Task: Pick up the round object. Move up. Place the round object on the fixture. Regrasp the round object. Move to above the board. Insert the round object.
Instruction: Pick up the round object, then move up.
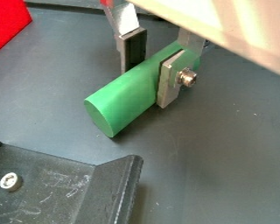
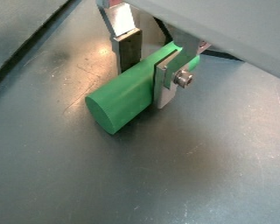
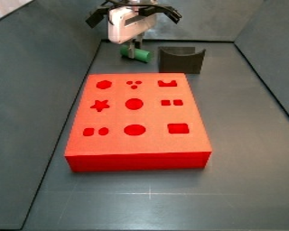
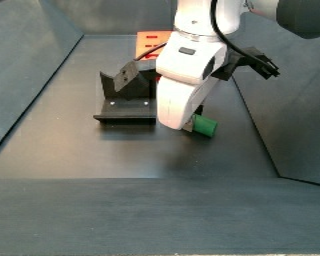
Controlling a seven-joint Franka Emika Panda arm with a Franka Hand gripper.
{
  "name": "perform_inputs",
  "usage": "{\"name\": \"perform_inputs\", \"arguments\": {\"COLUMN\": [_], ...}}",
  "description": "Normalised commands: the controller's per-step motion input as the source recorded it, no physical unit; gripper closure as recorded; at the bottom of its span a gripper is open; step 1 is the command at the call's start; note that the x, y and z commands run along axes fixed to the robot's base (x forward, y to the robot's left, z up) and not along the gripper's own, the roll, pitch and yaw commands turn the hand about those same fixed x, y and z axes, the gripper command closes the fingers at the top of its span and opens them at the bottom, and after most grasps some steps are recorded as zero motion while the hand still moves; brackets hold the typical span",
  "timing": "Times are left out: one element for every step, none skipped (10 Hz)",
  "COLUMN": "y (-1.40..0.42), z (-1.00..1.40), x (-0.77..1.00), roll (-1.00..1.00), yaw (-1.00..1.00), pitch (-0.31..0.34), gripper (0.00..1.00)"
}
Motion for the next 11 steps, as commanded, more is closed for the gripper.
{"name": "perform_inputs", "arguments": {"y": [0.0,0.0,0.0,0.0,0.0,0.0,0.0,0.0,-0.03,-0.02,-0.01], "z": [0.0,0.0,0.0,0.0,0.0,0.0,0.0,0.83,0.79,0.69,0.56], "x": [0.0,0.0,0.0,0.0,0.0,0.0,0.0,0.0,-0.02,-0.04,-0.02], "roll": [0.0,0.0,0.0,0.0,0.0,0.0,0.0,0.0,-0.01,0.0,0.02], "yaw": [0.0,0.0,0.0,0.0,0.0,0.0,0.0,0.0,0.0,0.0,-0.01], "pitch": [0.0,0.0,0.0,0.0,0.0,0.0,0.0,0.0,0.026,0.053,0.069], "gripper": [1.0,1.0,1.0,1.0,1.0,1.0,1.0,1.0,1.0,1.0,1.0]}}
